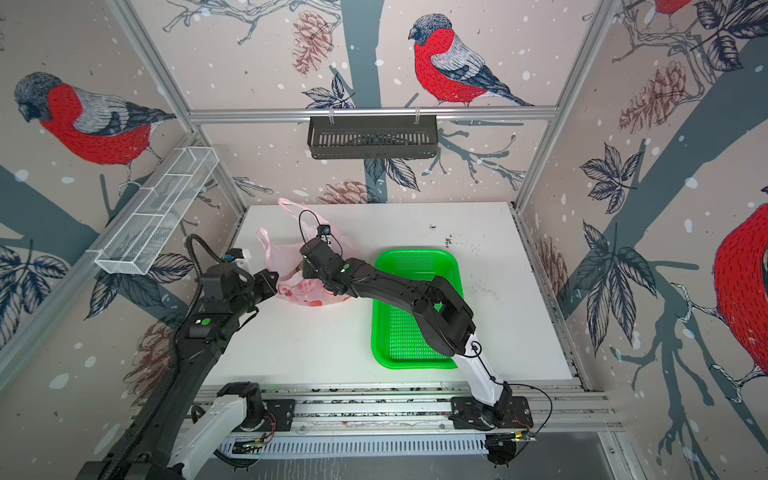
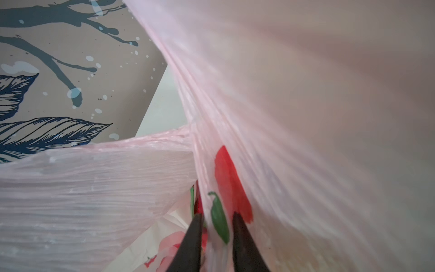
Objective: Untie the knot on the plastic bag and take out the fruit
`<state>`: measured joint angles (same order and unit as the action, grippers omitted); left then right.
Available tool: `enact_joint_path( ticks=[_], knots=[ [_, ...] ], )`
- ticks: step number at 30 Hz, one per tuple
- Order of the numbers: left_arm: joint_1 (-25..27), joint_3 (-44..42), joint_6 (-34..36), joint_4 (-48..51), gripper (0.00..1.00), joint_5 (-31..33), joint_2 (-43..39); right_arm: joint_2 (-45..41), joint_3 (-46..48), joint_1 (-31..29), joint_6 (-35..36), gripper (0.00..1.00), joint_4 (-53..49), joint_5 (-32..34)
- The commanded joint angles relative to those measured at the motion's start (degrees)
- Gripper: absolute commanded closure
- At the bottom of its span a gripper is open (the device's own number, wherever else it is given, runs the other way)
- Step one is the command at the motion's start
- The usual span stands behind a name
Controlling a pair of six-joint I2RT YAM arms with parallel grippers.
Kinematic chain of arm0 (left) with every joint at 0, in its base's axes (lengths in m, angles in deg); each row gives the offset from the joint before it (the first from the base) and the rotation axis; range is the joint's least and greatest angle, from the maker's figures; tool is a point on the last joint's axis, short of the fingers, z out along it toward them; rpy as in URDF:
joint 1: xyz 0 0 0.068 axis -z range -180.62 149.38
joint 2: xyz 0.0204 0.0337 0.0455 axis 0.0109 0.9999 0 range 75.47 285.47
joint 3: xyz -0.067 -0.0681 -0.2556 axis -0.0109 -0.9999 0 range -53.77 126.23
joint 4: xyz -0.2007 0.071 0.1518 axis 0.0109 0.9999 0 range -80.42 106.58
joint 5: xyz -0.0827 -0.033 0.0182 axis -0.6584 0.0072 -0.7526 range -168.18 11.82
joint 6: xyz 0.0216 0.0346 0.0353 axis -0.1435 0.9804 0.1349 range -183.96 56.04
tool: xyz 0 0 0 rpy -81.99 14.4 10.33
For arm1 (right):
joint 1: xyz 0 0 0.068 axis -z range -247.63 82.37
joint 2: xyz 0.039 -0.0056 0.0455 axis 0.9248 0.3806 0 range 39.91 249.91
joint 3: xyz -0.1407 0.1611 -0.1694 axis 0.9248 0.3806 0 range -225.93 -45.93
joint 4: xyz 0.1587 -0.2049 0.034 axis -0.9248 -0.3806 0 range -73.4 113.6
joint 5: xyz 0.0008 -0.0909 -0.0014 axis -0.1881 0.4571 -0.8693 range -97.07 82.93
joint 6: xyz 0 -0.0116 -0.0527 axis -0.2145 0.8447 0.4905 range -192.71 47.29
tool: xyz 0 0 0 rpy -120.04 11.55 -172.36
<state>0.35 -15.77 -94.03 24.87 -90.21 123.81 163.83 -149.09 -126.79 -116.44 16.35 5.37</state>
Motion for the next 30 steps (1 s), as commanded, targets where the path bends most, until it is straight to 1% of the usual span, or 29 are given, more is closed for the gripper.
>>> enact_joint_path(
  ticks=[1, 4, 9, 13, 16, 21, 26, 30],
  knots=[
    [-0.01, -0.79, -1.13, -3.83, 1.0, -0.36, -0.25, -2.38, 2.06, -0.83, -0.67, 0.87, 0.73, 0.62],
    [-0.01, -1.34, -1.58, -4.63, 1.0, -0.45, -0.3, -5.79, 5.62, -1.96, -0.66, 0.93, 1.25, 2.38],
    [-0.05, -2.13, -2.07, -4.92, 1.0, -0.36, -0.73, -11.86, 11.81, -4.7, -2.47, 0.95, -0.49, 6.99],
    [-0.01, -2.98, -2.14, -4.74, 1.0, -1.17, -1.05, -15.17, 17.08, -7.37, -6.29, 0.95, -2.43, 9.49],
    [-0.03, -4.0, -2.23, -4.57, 1.0, -1.59, -1.47, -16.45, 20.86, -9.09, -10.63, 0.95, -4.79, 11.82],
    [-0.03, -5.83, -2.21, -4.33, 1.0, -2.21, -2.33, -18.09, 28.17, -11.14, -17.84, 0.96, -3.83, 13.98],
    [-0.03, -6.51, -1.91, -3.01, 1.0, -2.07, -3.31, -18.36, 31.48, -12.12, -22.32, 0.96, -4.02, 16.52],
    [-0.01, -6.78, -2.32, -1.25, 1.0, -0.88, -3.51, -17.8, 33.23, -12.21, -24.42, 0.95, -3.83, 15.95]
  ],
)
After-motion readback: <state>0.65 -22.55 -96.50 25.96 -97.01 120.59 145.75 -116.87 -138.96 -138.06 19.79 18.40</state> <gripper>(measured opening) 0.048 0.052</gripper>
